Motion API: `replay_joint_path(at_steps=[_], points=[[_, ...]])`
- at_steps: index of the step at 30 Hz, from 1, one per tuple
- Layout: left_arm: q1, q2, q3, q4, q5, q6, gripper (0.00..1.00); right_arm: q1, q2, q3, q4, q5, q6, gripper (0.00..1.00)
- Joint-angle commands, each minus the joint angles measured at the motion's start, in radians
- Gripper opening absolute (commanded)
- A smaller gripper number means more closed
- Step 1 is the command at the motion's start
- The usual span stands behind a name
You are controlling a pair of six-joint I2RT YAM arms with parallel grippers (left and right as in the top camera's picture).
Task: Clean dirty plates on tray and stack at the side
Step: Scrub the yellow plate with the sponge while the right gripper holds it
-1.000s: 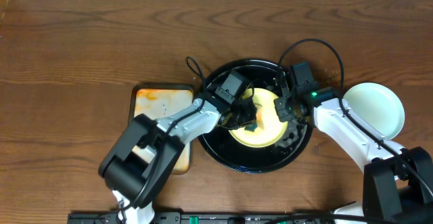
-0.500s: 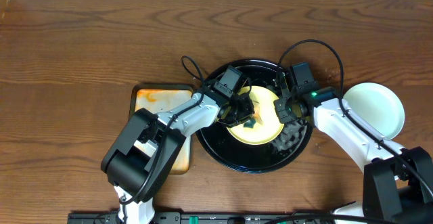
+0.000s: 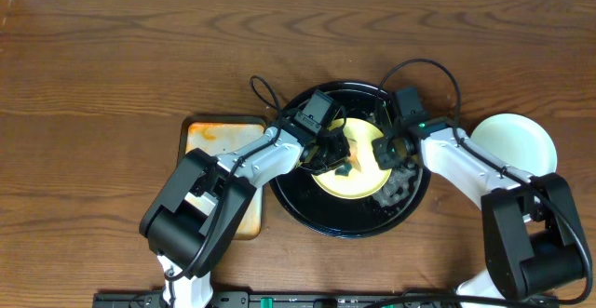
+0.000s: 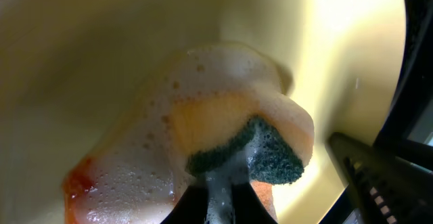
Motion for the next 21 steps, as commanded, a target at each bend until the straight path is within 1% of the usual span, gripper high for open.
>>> replay_joint_path(at_steps=[1, 6, 10, 13, 17, 21], points=[[0.016, 0.08, -0.03, -0.027, -0.143, 0.025, 0.07, 0.001, 0.063, -0.001, 0.0, -0.024, -0.001, 0.01], [0.016, 0.08, -0.026, -0.03, -0.14, 0.032, 0.07, 0.001, 0.082, -0.001, -0.001, -0.014, 0.016, 0.01], [0.019, 0.08, 0.007, -0.088, -0.153, 0.053, 0.07, 0.0, 0.08, -0.001, -0.001, 0.014, 0.029, 0.01], [0.019, 0.08, 0.067, -0.196, -0.216, 0.092, 0.07, 0.0, 0.08, -0.001, -0.013, 0.035, 0.03, 0.01], [0.018, 0.08, 0.166, -0.372, -0.354, 0.144, 0.07, 0.0, 0.08, -0.001, -0.023, 0.046, 0.04, 0.01], [0.018, 0.08, 0.224, -0.485, -0.437, 0.204, 0.07, 0.0, 0.08, -0.001, -0.023, 0.047, 0.052, 0.01]])
